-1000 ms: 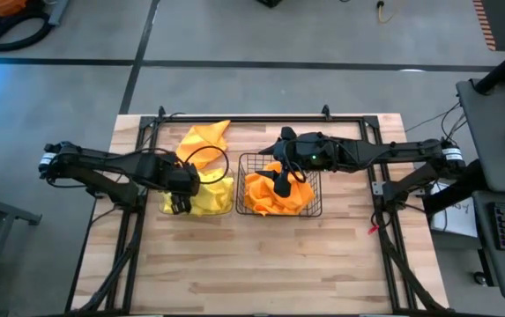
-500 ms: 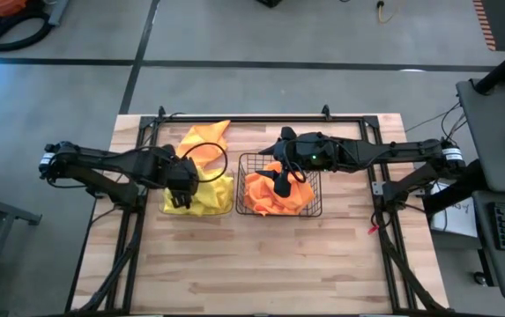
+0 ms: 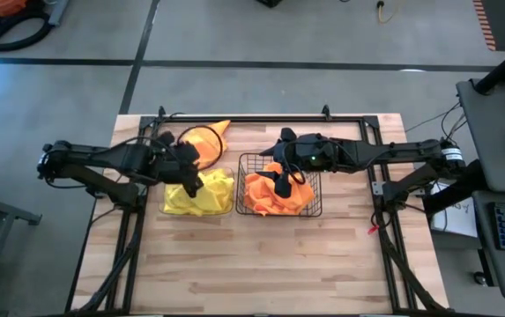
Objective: Sort microfiber towel by color & place in baskets
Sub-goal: Put the yellow towel into the transparent bin
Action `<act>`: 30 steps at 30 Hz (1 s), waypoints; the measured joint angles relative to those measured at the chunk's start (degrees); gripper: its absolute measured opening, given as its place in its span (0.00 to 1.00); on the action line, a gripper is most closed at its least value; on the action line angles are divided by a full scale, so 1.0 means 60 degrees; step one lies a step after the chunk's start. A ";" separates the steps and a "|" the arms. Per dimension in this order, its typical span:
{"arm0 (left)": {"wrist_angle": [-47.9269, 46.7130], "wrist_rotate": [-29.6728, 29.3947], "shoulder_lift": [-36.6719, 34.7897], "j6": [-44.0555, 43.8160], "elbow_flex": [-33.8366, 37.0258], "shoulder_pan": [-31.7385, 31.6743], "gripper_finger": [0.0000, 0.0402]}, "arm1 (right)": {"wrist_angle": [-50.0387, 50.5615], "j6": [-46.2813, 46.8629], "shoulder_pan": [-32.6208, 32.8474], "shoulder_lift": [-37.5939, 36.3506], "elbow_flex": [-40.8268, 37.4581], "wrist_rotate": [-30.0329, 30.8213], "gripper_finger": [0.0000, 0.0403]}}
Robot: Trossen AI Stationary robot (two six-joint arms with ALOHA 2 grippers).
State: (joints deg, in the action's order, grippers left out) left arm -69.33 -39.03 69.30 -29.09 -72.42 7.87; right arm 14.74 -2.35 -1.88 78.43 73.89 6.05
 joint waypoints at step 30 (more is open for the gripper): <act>0.2873 0.0951 -0.1171 0.1345 0.2843 0.2488 0.05 | -0.0871 0.0030 0.0002 0.0000 -0.1319 0.0001 0.61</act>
State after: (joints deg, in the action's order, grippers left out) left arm -52.10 -33.32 62.28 -21.02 -55.36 22.80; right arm 9.51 -2.17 -1.87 78.43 65.98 6.06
